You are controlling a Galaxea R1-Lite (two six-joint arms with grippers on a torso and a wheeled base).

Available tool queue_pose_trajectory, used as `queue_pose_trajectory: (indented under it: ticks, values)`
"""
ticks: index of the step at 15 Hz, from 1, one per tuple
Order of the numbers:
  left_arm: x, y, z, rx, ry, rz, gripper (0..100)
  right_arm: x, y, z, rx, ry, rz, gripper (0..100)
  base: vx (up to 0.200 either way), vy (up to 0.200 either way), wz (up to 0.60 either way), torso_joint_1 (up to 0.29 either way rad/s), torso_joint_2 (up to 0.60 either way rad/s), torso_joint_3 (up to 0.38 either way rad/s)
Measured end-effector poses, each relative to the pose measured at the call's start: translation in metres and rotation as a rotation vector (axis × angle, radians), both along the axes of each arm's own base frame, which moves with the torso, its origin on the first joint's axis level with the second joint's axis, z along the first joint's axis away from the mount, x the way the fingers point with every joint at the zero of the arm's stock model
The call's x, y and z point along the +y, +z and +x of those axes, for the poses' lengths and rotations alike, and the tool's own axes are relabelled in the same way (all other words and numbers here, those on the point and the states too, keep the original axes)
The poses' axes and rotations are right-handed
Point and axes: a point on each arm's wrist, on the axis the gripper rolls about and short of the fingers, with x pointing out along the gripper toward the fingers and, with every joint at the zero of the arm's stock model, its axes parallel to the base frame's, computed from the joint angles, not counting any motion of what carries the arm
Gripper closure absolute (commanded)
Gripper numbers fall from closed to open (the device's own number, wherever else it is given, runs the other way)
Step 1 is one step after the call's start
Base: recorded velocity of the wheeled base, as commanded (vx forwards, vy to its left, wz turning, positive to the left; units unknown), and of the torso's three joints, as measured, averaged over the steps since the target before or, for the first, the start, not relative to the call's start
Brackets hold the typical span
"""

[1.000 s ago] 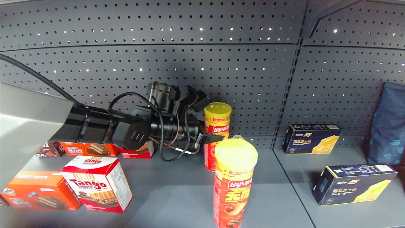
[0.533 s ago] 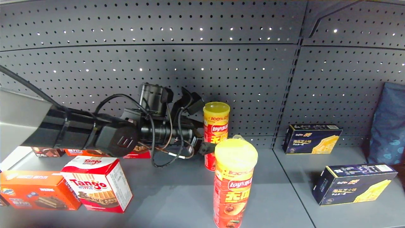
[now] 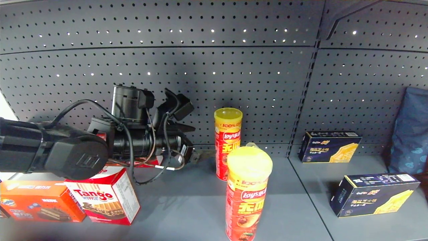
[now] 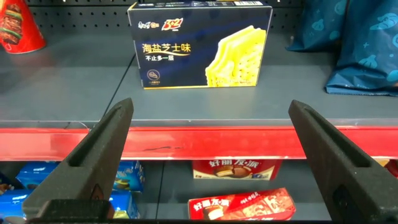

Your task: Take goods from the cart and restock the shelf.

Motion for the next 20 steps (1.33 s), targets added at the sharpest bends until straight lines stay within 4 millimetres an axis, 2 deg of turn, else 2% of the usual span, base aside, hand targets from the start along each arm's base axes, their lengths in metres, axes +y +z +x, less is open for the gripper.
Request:
queue_pose_trajectory:
  ticks: [6, 9, 12, 14, 16, 20]
  values:
    - [0.002, -0.001, -0.013, -0.06, 0.103, 0.028, 0, 0.0, 0.0, 0.0, 0.0, 0.0, 0.0, 0, 0.0, 0.0, 0.0, 0.0, 0.0, 0.0]
    - [0.007, 0.014, -0.024, -0.101, 0.128, 0.013, 0, 0.0, 0.0, 0.0, 0.0, 0.0, 0.0, 0, 0.0, 0.0, 0.0, 0.0, 0.0, 0.0]
    - [0.022, 0.037, -0.045, -0.157, 0.171, -0.022, 0, 0.0, 0.0, 0.0, 0.0, 0.0, 0.0, 0, 0.0, 0.0, 0.0, 0.0, 0.0, 0.0]
    - [0.039, 0.049, -0.064, -0.195, 0.214, -0.043, 0, 0.0, 0.0, 0.0, 0.0, 0.0, 0.0, 0, 0.0, 0.0, 0.0, 0.0, 0.0, 0.0]
    - [0.058, 0.053, -0.093, -0.218, 0.255, -0.052, 0, 0.0, 0.0, 0.0, 0.0, 0.0, 0.0, 0, 0.0, 0.0, 0.0, 0.0, 0.0, 0.0]
    - [0.088, 0.034, -0.153, -0.239, 0.343, -0.018, 0, 0.0, 0.0, 0.0, 0.0, 0.0, 0.0, 0, 0.0, 0.0, 0.0, 0.0, 0.0, 0.0]
